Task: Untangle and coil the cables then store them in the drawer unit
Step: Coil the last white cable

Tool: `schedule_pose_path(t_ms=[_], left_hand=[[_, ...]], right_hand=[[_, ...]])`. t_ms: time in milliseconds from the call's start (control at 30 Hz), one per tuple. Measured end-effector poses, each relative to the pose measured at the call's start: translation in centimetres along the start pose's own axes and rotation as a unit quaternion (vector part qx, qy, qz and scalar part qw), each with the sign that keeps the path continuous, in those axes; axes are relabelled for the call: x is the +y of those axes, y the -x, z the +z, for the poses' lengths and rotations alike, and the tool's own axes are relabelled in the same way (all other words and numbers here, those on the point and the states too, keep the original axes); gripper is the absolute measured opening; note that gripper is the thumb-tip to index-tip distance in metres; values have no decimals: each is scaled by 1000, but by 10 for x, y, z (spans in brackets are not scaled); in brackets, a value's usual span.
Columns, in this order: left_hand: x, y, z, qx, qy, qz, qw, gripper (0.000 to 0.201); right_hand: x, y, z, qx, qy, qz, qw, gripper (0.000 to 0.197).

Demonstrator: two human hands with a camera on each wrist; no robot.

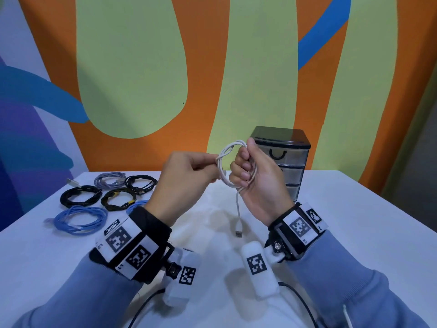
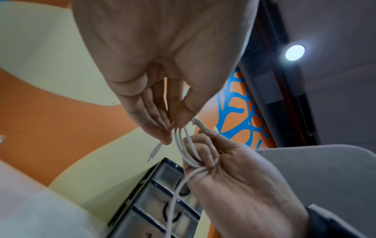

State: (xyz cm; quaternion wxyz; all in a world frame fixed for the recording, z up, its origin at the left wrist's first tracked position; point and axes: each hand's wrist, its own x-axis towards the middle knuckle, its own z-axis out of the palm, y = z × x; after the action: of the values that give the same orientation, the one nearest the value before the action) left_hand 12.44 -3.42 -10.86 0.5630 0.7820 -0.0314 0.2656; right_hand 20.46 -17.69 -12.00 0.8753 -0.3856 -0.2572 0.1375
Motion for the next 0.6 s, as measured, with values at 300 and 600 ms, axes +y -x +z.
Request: schedule_pose_path(t_ms=[300, 600], left_hand=[[-8, 1, 7, 37, 125, -65, 989, 11], [-5, 0, 7, 58, 191, -68, 978, 20]], right_hand=[[15, -7, -10, 64, 249, -48, 965, 39], [9, -6, -13, 45, 284, -19, 958, 44]])
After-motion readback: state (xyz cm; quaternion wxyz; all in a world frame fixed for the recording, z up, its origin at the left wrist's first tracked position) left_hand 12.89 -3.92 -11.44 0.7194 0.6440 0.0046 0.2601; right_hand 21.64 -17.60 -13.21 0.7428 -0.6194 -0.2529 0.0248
